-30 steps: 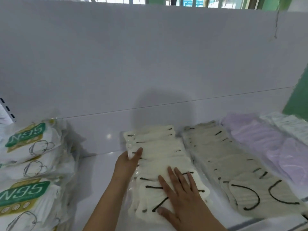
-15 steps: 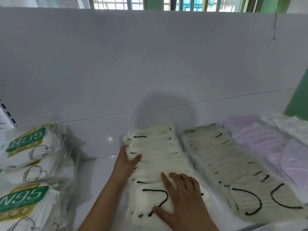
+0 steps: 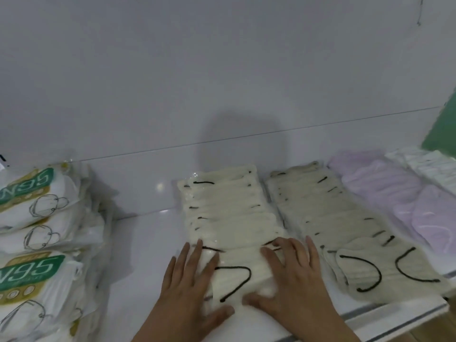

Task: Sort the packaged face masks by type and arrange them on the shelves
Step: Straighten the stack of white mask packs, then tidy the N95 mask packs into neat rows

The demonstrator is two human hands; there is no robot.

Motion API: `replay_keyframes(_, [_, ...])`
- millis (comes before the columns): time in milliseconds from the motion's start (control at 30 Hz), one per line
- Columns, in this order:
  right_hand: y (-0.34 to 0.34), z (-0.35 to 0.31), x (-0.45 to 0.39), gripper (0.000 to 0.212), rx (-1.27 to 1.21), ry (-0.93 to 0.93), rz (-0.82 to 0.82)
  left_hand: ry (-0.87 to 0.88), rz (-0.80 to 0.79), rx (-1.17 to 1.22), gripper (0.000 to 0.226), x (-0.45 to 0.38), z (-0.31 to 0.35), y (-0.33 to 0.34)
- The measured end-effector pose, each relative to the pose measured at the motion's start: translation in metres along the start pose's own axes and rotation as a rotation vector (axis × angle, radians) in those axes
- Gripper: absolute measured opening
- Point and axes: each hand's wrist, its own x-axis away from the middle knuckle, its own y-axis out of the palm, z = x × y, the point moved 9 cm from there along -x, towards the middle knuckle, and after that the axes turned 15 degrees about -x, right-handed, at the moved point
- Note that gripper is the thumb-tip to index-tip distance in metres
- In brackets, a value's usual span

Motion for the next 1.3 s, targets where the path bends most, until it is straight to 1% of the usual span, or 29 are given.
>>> replay_keyframes(67, [0.002,-0.010,0.008,0.092,0.023,-0.056,-0.015,-0.008,0.024,0.037,0.088,0.007,0.010,-0.001])
replay_keyframes(133, [0.006,-0.021,0.022,0.078,0.036,-0.163,-0.039,-0.033,0.055,0.049,0.083,0.014,0.015,-0.002])
replay_keyframes(167, [0.007,-0.024,0.028,0.070,0.041,-0.207,-0.046,-0.046,0.097,0.074,0.076,0.015,0.015,-0.007])
replay_keyframes(200, [0.007,-0.026,0.033,0.065,0.040,-0.227,-0.049,-0.056,0.146,0.127,0.068,0.016,0.011,-0.012])
replay_keyframes(267, [0.004,-0.024,0.035,0.065,0.012,-0.209,-0.042,-0.039,0.196,0.195,0.059,0.009,0.004,-0.027])
replay_keyframes(300, [0.003,-0.023,0.033,0.064,-0.007,-0.193,-0.039,-0.014,0.186,0.177,0.060,0.002,0.003,-0.032])
replay_keyframes(333, [0.003,-0.022,0.032,0.063,-0.022,-0.174,-0.047,0.014,0.131,0.153,0.065,-0.007,0.004,-0.030])
replay_keyframes(400, [0.008,-0.017,0.031,0.065,-0.023,-0.124,-0.090,0.001,-0.027,0.121,0.084,-0.019,0.003,-0.016])
replay_keyframes(467, [0.013,-0.014,0.034,0.072,-0.007,-0.092,-0.133,-0.023,-0.101,0.091,0.097,-0.028,0.006,-0.004])
replay_keyframes(533, [0.017,-0.015,0.039,0.073,0.017,-0.097,-0.141,-0.062,-0.107,0.089,0.104,-0.036,0.008,0.003])
replay_keyframes(600, [0.019,-0.017,0.043,0.071,0.047,-0.094,-0.146,-0.100,-0.090,0.151,0.104,-0.043,0.008,0.003])
replay_keyframes(700, [0.011,-0.017,0.042,0.068,0.047,-0.037,-0.135,-0.114,-0.092,0.291,0.096,-0.044,0.007,-0.007])
replay_keyframes(733, [0.002,-0.017,0.039,0.068,0.015,-0.007,-0.101,-0.104,-0.047,0.300,0.091,-0.040,0.006,-0.019])
replay_keyframes(800, [-0.022,-0.026,0.027,0.063,-0.154,0.042,0.033,-0.086,0.124,0.311,0.077,-0.026,0.003,-0.060])
replay_keyframes(833, [-0.034,-0.034,0.018,0.058,-0.274,0.063,0.110,-0.094,0.218,0.371,0.065,-0.015,-0.003,-0.084])
replay_keyframes(867, [-0.040,-0.045,0.007,0.053,-0.405,0.099,0.141,-0.112,0.317,0.452,0.053,-0.003,-0.012,-0.110])
replay_keyframes(900, [-0.042,-0.059,-0.005,0.050,-0.535,0.129,0.137,-0.130,0.427,0.508,0.044,0.012,-0.025,-0.136])
replay_keyframes(967, [-0.037,-0.102,-0.029,0.051,-0.807,0.163,0.087,-0.198,0.648,0.548,0.033,0.050,-0.059,-0.187])
replay_keyframes(1000, [-0.028,-0.129,-0.040,0.056,-0.935,0.175,0.024,-0.267,0.733,0.559,0.027,0.073,-0.083,-0.207])
replay_keyframes(1067, [-0.005,-0.179,-0.055,0.076,-1.063,0.202,-0.161,-0.457,0.802,0.630,0.020,0.113,-0.135,-0.227])
replay_keyframes(1133, [0.026,-0.225,-0.060,0.097,-1.050,0.222,-0.350,-0.711,0.782,0.614,0.018,0.155,-0.194,-0.220])
replay_keyframes(1167, [0.040,-0.243,-0.059,0.100,-1.056,0.249,-0.426,-0.851,0.723,0.569,0.025,0.174,-0.221,-0.210])
replay_keyframes(1200, [0.055,-0.257,-0.056,0.100,-1.084,0.293,-0.493,-0.985,0.604,0.527,0.042,0.189,-0.241,-0.195])
replay_keyframes(1233, [0.068,-0.268,-0.051,0.098,-1.113,0.331,-0.539,-1.088,0.446,0.515,0.060,0.201,-0.256,-0.173])
replay_keyframes(1267, [0.077,-0.277,-0.046,0.095,-1.132,0.352,-0.568,-1.158,0.289,0.569,0.071,0.210,-0.262,-0.149])
replay_keyframes(1300, [0.084,-0.282,-0.041,0.089,-1.149,0.358,-0.574,-1.191,0.152,0.682,0.074,0.216,-0.259,-0.123])
